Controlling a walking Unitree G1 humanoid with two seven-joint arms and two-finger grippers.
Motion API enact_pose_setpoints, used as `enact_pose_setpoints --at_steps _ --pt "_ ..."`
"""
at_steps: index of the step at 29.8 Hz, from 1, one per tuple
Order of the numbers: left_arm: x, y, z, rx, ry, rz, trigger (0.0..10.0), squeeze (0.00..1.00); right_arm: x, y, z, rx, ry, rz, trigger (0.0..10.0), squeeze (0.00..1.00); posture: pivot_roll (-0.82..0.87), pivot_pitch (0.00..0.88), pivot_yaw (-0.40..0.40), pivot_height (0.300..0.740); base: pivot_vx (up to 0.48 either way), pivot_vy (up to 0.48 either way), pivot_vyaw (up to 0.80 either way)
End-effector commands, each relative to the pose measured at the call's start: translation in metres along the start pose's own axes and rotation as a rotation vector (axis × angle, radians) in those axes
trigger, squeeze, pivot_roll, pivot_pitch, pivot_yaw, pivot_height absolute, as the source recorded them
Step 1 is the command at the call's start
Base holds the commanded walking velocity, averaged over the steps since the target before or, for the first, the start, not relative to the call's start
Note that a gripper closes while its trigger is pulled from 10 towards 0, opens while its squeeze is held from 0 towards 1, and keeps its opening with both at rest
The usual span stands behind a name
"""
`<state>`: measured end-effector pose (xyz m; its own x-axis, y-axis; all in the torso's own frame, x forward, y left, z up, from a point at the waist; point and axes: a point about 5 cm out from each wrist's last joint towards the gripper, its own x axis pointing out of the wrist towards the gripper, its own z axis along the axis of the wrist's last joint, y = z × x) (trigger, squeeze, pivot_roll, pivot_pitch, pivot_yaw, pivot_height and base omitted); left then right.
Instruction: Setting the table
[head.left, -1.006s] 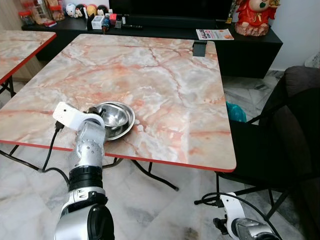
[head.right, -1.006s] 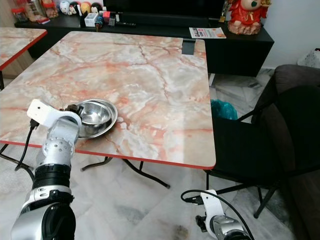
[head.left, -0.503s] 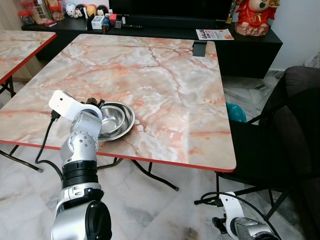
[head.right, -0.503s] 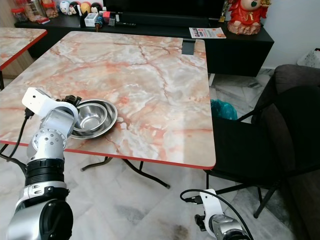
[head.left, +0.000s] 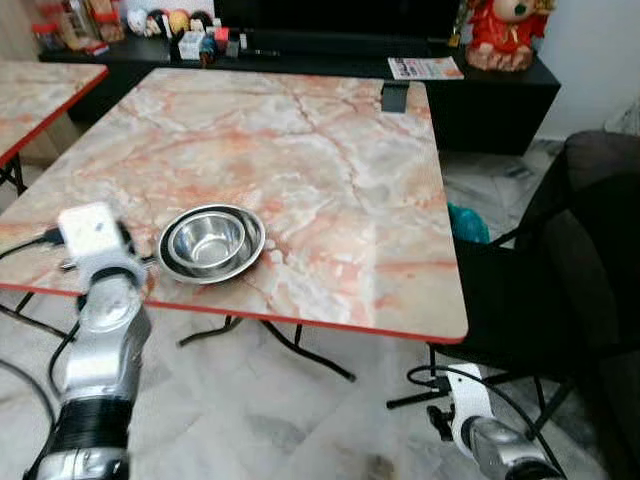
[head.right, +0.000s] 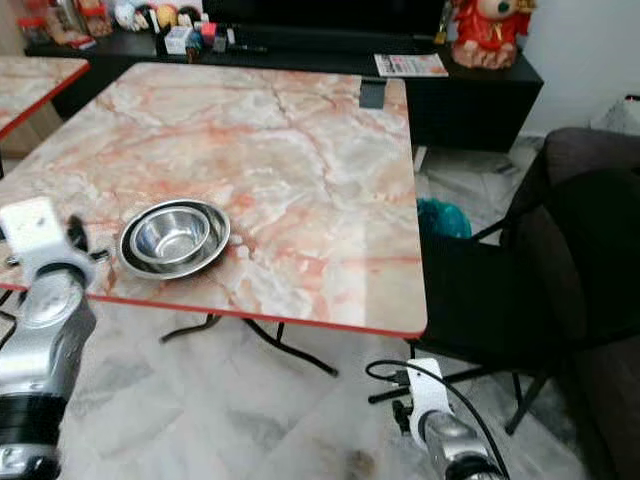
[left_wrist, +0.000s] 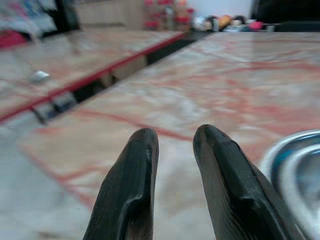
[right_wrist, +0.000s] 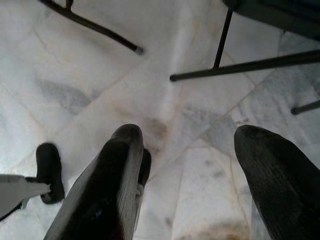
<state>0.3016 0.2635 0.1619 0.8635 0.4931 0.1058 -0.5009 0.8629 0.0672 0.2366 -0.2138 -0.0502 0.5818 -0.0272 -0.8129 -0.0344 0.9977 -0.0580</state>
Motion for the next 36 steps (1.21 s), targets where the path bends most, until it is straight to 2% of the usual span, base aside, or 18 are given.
enact_pose_setpoints --at_steps 1,6,10,11,12,13,14,15,18,19,21,23,24,25,29,30,32,36 --pt "-0.003 0.012 0.012 0.062 -0.076 0.044 10.0 0.00 -0.001 -0.007 -0.002 0.027 -0.021 -0.021 10.0 0.00 -0.07 0.056 -0.002 0.740 0.000 0.000 0.00" --pt "-0.016 0.032 -0.003 0.156 -0.040 0.074 10.0 0.00 -0.003 -0.014 -0.005 0.036 -0.020 -0.034 10.0 0.00 -0.06 0.051 0.004 0.740 0.000 0.000 0.00" --pt "-0.027 0.046 -0.023 0.219 0.044 0.094 10.0 0.00 -0.003 -0.016 -0.008 0.036 -0.016 -0.034 10.0 0.00 -0.07 0.048 0.010 0.740 0.000 0.000 0.00" --pt "-0.036 0.053 -0.040 0.247 0.148 0.086 10.0 0.00 -0.004 -0.018 -0.010 0.035 -0.009 -0.034 10.0 0.00 -0.06 0.046 0.012 0.740 0.000 0.000 0.00" --pt "-0.039 0.054 -0.046 0.253 0.188 0.077 10.0 0.00 -0.004 -0.018 -0.011 0.035 -0.006 -0.034 10.0 0.00 -0.06 0.046 0.012 0.740 0.000 0.000 0.00" --pt "-0.048 0.055 -0.062 0.272 0.300 0.038 10.0 0.00 -0.004 -0.019 -0.012 0.034 0.000 -0.034 10.0 0.00 -0.06 0.044 0.011 0.740 0.000 0.000 0.00" --pt "-0.048 0.055 -0.062 0.272 0.300 0.038 10.0 0.00 -0.004 -0.019 -0.012 0.034 0.000 -0.034 10.0 0.00 -0.06 0.044 0.011 0.740 0.000 0.000 0.00" --pt "-0.057 0.056 -0.075 0.265 0.388 0.008 10.0 0.00 -0.004 -0.020 -0.013 0.031 0.008 -0.034 10.0 0.00 -0.06 0.041 0.012 0.740 0.000 0.000 0.00" --pt "-0.065 0.058 -0.082 0.280 0.437 0.006 10.0 0.00 -0.004 -0.020 -0.015 0.029 0.014 -0.035 10.0 0.00 -0.06 0.039 0.013 0.740 0.000 0.000 0.00" --pt "-0.075 0.056 -0.093 0.312 0.508 -0.041 10.0 0.00 -0.004 -0.020 -0.016 0.029 0.020 -0.036 10.0 0.00 -0.06 0.036 0.013 0.740 0.000 0.000 0.00" --pt "-0.082 0.052 -0.100 0.325 0.558 -0.086 10.0 0.00 -0.004 -0.019 -0.016 0.027 0.024 -0.035 10.0 0.00 -0.06 0.033 0.014 0.740 0.000 0.000 0.00" --pt "-0.088 0.038 -0.112 0.342 0.631 -0.196 10.0 0.00 -0.004 -0.018 -0.016 0.024 0.028 -0.033 10.0 0.00 -0.06 0.029 0.012 0.740 0.000 0.000 0.00" --pt "-0.088 0.038 -0.112 0.342 0.631 -0.196 10.0 0.00 -0.004 -0.018 -0.016 0.024 0.028 -0.033 10.0 0.00 -0.06 0.029 0.012 0.740 0.000 0.000 0.00" --pt "-0.088 0.028 -0.119 0.373 0.650 -0.253 10.0 0.00 -0.004 -0.016 -0.017 0.023 0.035 -0.034 10.0 0.00 -0.06 0.029 0.012 0.740 0.000 0.000 0.00" --pt "-0.082 0.010 -0.134 0.419 0.673 -0.327 10.0 0.00 -0.003 -0.012 -0.019 0.019 0.043 -0.027 10.0 0.00 -0.08 0.025 0.011 0.740 0.000 0.000 0.00" --pt "-0.082 0.010 -0.134 0.419 0.673 -0.327 10.0 0.00 -0.003 -0.012 -0.019 0.019 0.043 -0.027 10.0 0.00 -0.08 0.025 0.011 0.740 0.000 0.000 0.00" --pt "-0.076 -0.006 -0.145 0.452 0.687 -0.393 10.0 0.00 -0.002 -0.007 -0.017 0.011 0.043 -0.019 10.0 0.00 -0.08 0.033 0.007 0.740 0.000 0.000 0.00" --pt "-0.070 -0.021 -0.155 0.407 0.692 -0.430 10.0 0.00 -0.001 -0.002 -0.012 0.045 0.006 -0.013 10.0 0.00 -0.09 0.035 0.008 0.740 0.000 0.000 0.00"
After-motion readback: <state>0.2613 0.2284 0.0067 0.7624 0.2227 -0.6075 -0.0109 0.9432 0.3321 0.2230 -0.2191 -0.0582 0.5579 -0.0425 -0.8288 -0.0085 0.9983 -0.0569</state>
